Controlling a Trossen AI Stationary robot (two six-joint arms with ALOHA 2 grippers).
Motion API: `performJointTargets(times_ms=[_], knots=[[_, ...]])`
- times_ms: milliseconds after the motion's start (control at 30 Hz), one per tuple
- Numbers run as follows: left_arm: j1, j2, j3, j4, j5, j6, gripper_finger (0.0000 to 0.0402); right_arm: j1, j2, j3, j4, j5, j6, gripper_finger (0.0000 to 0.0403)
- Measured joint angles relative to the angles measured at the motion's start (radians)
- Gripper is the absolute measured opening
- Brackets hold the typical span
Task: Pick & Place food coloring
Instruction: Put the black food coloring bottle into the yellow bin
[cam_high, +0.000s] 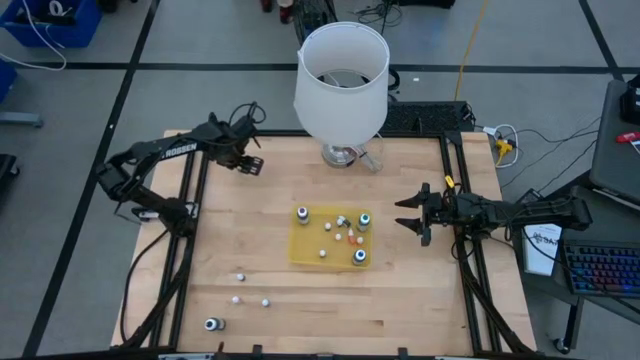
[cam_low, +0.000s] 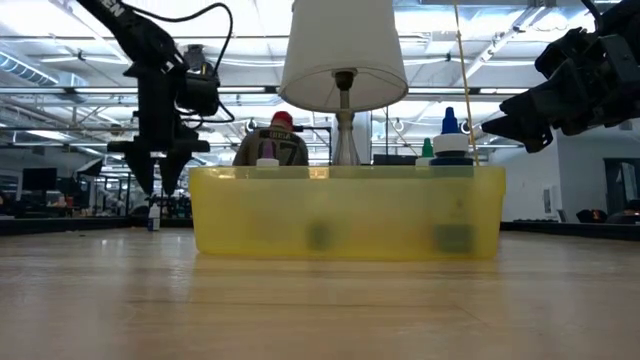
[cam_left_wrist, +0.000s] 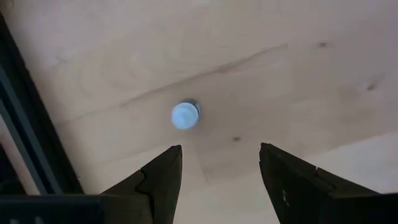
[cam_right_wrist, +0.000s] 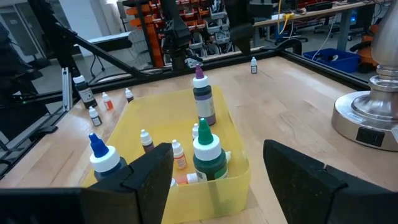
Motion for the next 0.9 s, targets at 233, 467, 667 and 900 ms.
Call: performJointTargets(times_ms=[233,467,667,900], knots=[[0.032,0.000,-0.051,0.096,-0.005,0.000,0.0216,0.000,0.000,0.000,0.000,0.000,0.000,0.0238],[0.065,0.001,-0.097,0.176,-0.006,-0.009,0.0216,0.000,0.000,0.000,0.000,0.000,0.000,0.0238],[0.086,0.002,-0.124,0.198,-0.007,-0.008,0.0216,0.000,0.000,0.000,0.000,0.000,0.000,0.0238],[0.100,0.007,-0.137,0.250,-0.006,-0.004,0.0216,0.000,0.000,0.000,0.000,0.000,0.000,0.0238]])
